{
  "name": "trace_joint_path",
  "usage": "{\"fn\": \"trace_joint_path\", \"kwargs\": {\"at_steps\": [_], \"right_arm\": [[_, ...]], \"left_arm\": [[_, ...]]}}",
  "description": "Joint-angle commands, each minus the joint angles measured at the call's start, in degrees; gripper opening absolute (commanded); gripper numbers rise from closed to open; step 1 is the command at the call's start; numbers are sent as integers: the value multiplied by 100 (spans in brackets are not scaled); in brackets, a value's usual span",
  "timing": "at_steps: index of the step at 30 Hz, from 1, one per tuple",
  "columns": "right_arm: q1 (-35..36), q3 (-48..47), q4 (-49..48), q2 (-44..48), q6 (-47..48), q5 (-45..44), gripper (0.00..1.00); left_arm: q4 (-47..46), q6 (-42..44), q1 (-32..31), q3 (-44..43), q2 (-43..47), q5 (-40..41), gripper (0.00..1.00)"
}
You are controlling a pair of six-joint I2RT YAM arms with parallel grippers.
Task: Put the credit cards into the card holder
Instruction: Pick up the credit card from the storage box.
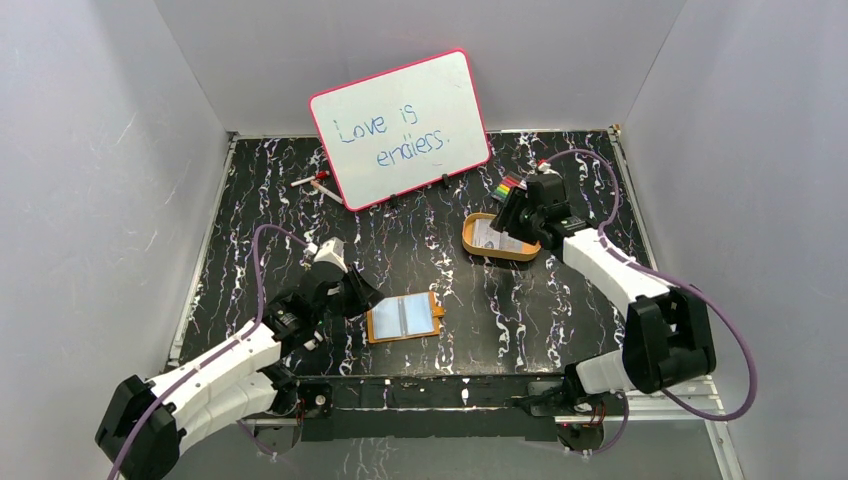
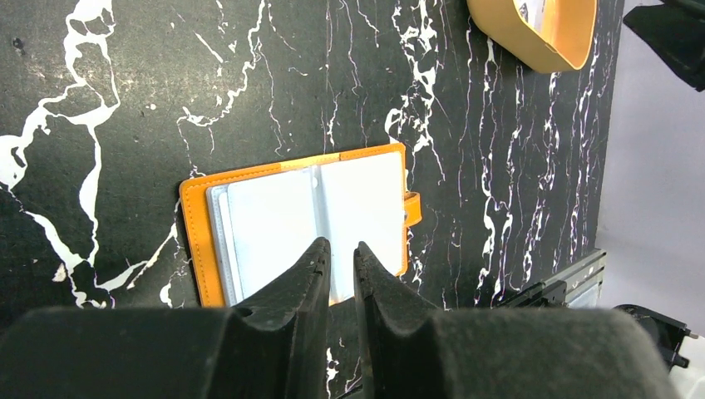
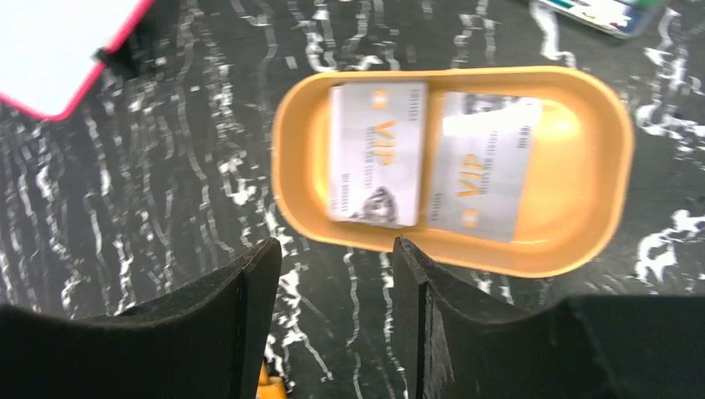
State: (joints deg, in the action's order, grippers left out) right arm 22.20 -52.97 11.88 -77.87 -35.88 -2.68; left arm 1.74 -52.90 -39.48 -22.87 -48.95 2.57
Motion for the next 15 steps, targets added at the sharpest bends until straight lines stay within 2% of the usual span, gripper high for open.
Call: {"fn": "trace_joint_path", "kwargs": {"at_steps": [1,3,8,15], "right_arm": [[-441,25,-130,-208,191,142,61],[-613,103,-323,-377,218,231,61],[-927,312,-1119,-862,212,1147,63],[-1051,309,-1795,-1504,108,1559,62]], "left_arm": [[-4,24,2,74,-30,-65,16],[-28,22,0,105,-65,-113,16],[-143,-29,2,215,-177,-253,16],[-329,-19,2,223,-272,-257,16]]}}
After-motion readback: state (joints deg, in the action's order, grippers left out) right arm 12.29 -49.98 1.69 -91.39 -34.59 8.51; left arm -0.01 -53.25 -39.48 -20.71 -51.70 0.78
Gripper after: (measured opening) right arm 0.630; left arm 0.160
